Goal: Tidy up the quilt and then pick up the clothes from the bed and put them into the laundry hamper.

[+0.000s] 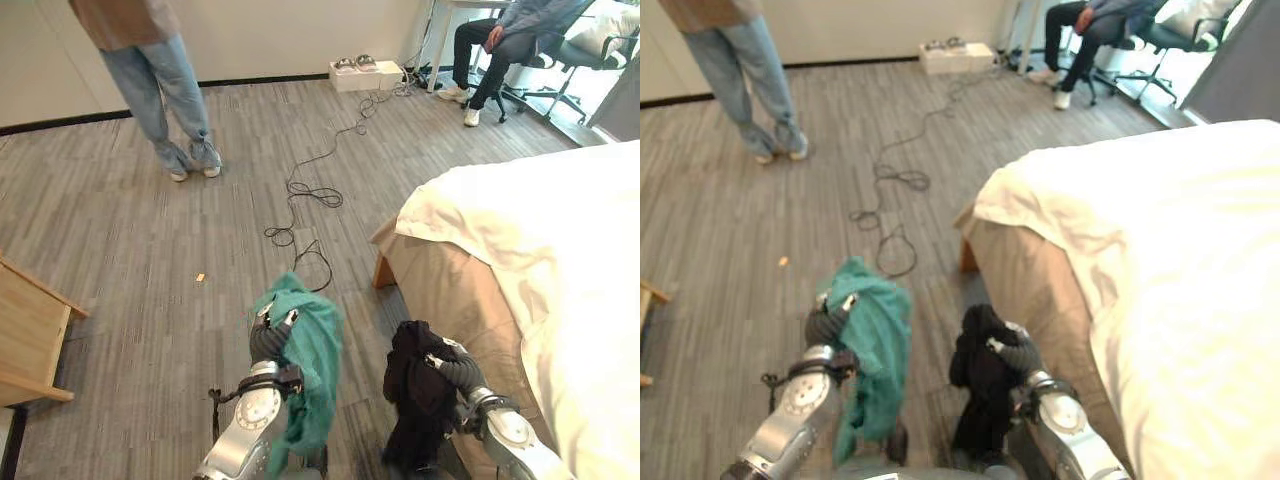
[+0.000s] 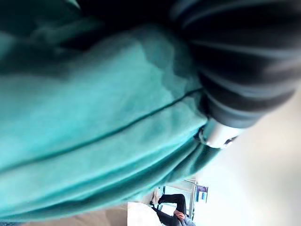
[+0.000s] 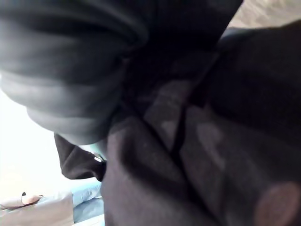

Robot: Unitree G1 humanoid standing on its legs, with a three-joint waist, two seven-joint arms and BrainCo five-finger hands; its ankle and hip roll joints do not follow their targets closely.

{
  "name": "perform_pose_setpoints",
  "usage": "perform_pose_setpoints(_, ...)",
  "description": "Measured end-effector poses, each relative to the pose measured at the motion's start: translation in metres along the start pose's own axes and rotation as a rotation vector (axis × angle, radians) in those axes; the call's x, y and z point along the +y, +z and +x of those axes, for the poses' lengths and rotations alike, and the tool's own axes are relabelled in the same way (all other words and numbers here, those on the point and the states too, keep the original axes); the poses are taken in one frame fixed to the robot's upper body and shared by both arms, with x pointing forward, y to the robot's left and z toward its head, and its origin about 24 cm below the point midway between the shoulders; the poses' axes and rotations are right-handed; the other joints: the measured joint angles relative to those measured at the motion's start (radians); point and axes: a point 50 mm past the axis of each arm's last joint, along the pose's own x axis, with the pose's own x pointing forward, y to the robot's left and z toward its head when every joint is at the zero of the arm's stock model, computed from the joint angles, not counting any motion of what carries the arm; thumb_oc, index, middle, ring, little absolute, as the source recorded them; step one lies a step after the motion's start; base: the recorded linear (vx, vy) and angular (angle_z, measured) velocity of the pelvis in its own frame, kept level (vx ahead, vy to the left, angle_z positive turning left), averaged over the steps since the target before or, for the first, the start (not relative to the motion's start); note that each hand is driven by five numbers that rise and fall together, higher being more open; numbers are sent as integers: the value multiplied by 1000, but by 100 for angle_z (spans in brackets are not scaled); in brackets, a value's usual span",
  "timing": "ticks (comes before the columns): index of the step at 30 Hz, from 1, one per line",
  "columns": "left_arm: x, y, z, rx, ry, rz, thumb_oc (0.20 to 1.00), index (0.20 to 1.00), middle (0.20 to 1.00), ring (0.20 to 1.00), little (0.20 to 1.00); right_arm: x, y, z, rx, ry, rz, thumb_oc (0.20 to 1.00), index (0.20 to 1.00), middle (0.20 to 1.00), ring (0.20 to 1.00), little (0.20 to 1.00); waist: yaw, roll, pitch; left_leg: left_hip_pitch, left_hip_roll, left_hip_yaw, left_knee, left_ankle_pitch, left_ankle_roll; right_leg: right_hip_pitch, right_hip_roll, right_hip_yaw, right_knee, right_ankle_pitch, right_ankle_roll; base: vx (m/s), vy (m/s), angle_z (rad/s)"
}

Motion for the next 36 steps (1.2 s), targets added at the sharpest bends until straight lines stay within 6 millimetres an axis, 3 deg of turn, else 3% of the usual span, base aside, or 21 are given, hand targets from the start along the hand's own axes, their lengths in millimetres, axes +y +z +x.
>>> perform_pose_setpoints(1, -4, -6, -6, 23, 23, -28, 200, 200, 200, 200, 200, -1, 2, 2, -5, 16, -9, 200, 200, 200, 200, 200, 1, 43, -1, 13, 20, 5, 0, -3, -5, 51, 24, -6, -71, 22, -11, 27, 9, 10)
perform_pose_setpoints(3, -6, -14, 3, 26, -117, 79, 200, 200, 200, 200, 200, -14, -9, 6, 44, -56, 89, 200, 200, 200, 200, 200, 2, 53, -2, -13, 19, -21, 1, -1, -8, 27, 24, -20, -67, 19, -16, 35, 6, 16)
perform_pose_setpoints(7, -8, -21, 6, 61, -190, 116, 200, 200, 200, 200, 200, -38, -22, 8, 122, -176, 105, 200, 200, 200, 200, 200, 5, 82, 35, -61, 18, -25, 1, 16, -10, -25, 24, -24, -51, 20, -16, 142, 46, 6)
perform_pose_setpoints(13, -7, -22, 9, 51, -158, 152, 200, 200, 200, 200, 200, -39, -18, 14, 127, -167, 95, 200, 200, 200, 200, 200, 13, 81, 100, -79, 12, -26, 49, -3, -18, -11, 23, -46, -45, 11, -30, 174, 112, 8)
perform_pose_setpoints(16, -4, -24, 9, 64, -143, 156, 200, 200, 200, 200, 200, -40, -16, 16, 130, -167, 92, 200, 200, 200, 200, 200, 43, 82, 122, -73, 10, -31, 71, -25, -12, -1, 19, -60, -18, -4, -39, 219, 114, 14)
perform_pose_setpoints(18, -6, -20, 12, 55, -155, 157, 200, 200, 200, 200, 200, -42, -14, 17, 126, -176, 98, 200, 200, 200, 200, 200, 66, 72, 141, -107, -6, -55, 160, -81, -1, -6, -10, -99, 69, -61, -40, 325, 212, 49)
perform_pose_setpoints(19, -5, -16, 13, 52, -160, 166, 200, 200, 200, 200, 200, -38, -12, 19, 116, -179, 124, 200, 200, 200, 200, 200, 91, 55, 151, -141, -32, -35, 231, -129, 9, -12, -35, -107, 107, -117, -45, 384, 314, 72)
perform_pose_setpoints(20, -7, -14, 14, 54, -178, 169, 200, 200, 200, 200, 200, -37, -14, 18, 118, -191, 137, 200, 200, 200, 200, 200, 87, 43, 154, -166, -43, 10, 279, -162, 52, -4, -51, -133, 119, -121, -46, 314, 301, 64)
perform_pose_setpoints(21, -17, -11, 16, 53, -220, 157, 200, 200, 200, 200, 200, -40, -10, 16, 107, -210, 127, 200, 200, 200, 200, 200, 98, 63, 158, -172, -70, 30, 285, -183, 135, -80, -82, -140, 320, -171, -27, 208, 194, 49)
perform_pose_setpoints(23, -14, -12, 16, 77, -238, 182, 200, 200, 200, 200, 200, -23, -2, 19, 74, -176, 158, 200, 200, 200, 200, 200, 116, 43, 165, -174, -107, 37, 361, -209, 122, -282, -152, -68, 824, -213, -50, 351, 142, 40)
perform_pose_setpoints(24, -11, -15, 13, 88, -242, 198, 200, 200, 200, 200, 200, -12, 0, 20, 63, -149, 172, 200, 200, 200, 200, 200, 123, 34, 169, -172, -130, 13, 385, -254, 149, -351, -153, -48, 926, -166, -62, 391, 39, 28)
perform_pose_setpoints(25, -8, -16, 14, 94, -234, 209, 200, 200, 200, 200, 200, -7, 4, 23, 48, -134, 174, 200, 200, 200, 200, 200, 118, 41, 177, -171, -130, 15, 392, -247, 133, -378, -148, -60, 940, -188, -91, 335, -115, 16)
perform_pose_setpoints(27, -6, -16, 14, 96, -233, 215, 200, 200, 200, 200, 200, -4, 11, 25, 21, -115, 174, 200, 200, 200, 200, 200, 97, 59, 198, -150, -127, -7, 372, -246, 120, -412, -104, -88, 765, -216, -132, 473, -203, 28)
perform_pose_setpoints(28, -6, -16, 15, 94, -228, 216, 200, 200, 200, 200, 200, -6, 10, 24, 23, -120, 169, 200, 200, 200, 200, 200, 84, 58, 202, -132, -126, -23, 358, -247, 116, -418, -70, -88, 579, -211, -126, 712, -304, 25)
perform_pose_setpoints(31, -10, -13, 20, 63, -229, 198, 200, 200, 200, 200, 200, -16, 10, 21, 29, -117, 129, 200, 200, 200, 200, 200, 43, 53, 208, -121, -144, -92, 354, -278, 80, -482, -29, -25, 344, -163, -76, 626, -236, 49)
perform_pose_setpoints(33, -11, -14, 26, 56, -222, 199, 200, 200, 200, 200, 200, -25, 3, 18, 57, -129, 118, 200, 200, 200, 200, 200, -5, 40, 230, -73, -159, -159, 339, -286, 76, -491, -26, 29, 179, -67, -55, 778, -330, 123)
perform_pose_setpoints(34, -10, -21, 24, 76, -226, 202, 200, 200, 200, 200, 200, -24, -7, 15, 90, -124, 129, 200, 200, 200, 200, 200, -16, 22, 236, -20, -158, -194, 357, -333, 68, -468, -16, 48, 111, 2, -65, 865, -389, 132)
perform_pose_setpoints(36, -13, -28, 16, 102, -246, 191, 200, 200, 200, 200, 200, -21, -11, 12, 99, -122, 141, 200, 200, 200, 200, 200, -26, 16, 239, 25, -148, -250, 403, -401, 52, -468, -11, 48, 257, 31, -76, 789, -299, 113)
